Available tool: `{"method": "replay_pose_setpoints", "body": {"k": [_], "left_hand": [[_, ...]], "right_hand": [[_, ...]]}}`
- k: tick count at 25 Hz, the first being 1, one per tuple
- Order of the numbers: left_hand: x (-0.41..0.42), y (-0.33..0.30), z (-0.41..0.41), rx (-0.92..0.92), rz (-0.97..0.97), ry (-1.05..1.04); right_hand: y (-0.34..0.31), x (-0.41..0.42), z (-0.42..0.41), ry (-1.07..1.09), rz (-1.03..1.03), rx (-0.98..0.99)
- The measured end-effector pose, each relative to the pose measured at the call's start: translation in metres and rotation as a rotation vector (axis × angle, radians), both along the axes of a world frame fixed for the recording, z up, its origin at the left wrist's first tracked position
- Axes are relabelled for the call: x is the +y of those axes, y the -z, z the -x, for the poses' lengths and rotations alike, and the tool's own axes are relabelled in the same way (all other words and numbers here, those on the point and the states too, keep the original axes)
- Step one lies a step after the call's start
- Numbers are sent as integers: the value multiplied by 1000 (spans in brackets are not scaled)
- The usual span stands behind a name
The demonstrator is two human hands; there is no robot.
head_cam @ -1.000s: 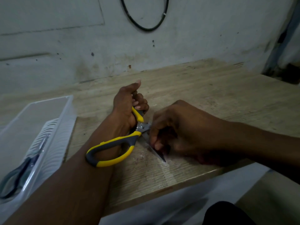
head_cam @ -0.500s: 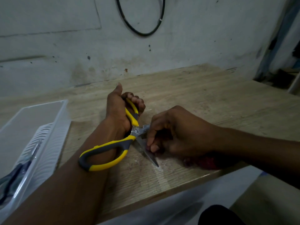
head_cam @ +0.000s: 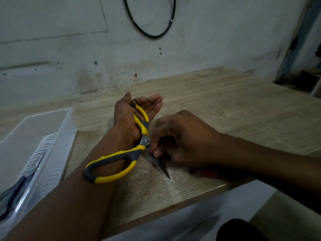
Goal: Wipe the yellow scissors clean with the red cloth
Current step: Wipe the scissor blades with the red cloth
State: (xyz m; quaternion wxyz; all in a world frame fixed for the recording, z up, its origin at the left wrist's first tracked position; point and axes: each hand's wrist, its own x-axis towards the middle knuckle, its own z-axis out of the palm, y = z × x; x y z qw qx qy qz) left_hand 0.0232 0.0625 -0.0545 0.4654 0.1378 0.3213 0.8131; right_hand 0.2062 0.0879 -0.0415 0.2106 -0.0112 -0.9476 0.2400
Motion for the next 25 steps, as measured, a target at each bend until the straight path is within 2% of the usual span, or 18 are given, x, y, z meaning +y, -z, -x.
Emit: {"method": "replay_pose_setpoints", "body": {"k": [3,5,8,11,12,14,16,18,19,23,25], "left_hand": [[0,1,-1,1,-6,-1],[3,1,-2,9,-7,4],[3,1,0,22,-22,-17],[-1,1,-1,34,-52,-37],[0,0,-1,39,-57,-32],[-1,-2,-3,69,-45,13],[-1,-3,-7,186,86,49],[0,-3,-12,362,263,-6],[0,-1,-15,412,291,-69],[-4,-8,-26,339,65,-299],[-7,-9,-29,323,19,-361]], "right_hand": [[-16,4,-29,-137,26,-305],[-29,14,-36,-137,-10,-421],[-48,37,-33,25,-168,-271],[-62,54,-40,240,-422,-119],[-64,56,-46,285,-439,-101],[-66,51,-68,342,-391,-28],[-59,41,-99,414,-307,31],[-47,32,-132,506,-275,18],[-40,30,-145,571,-248,-27],[-18,39,-177,810,-131,-259],[-8,50,-178,886,-122,-290]]}}
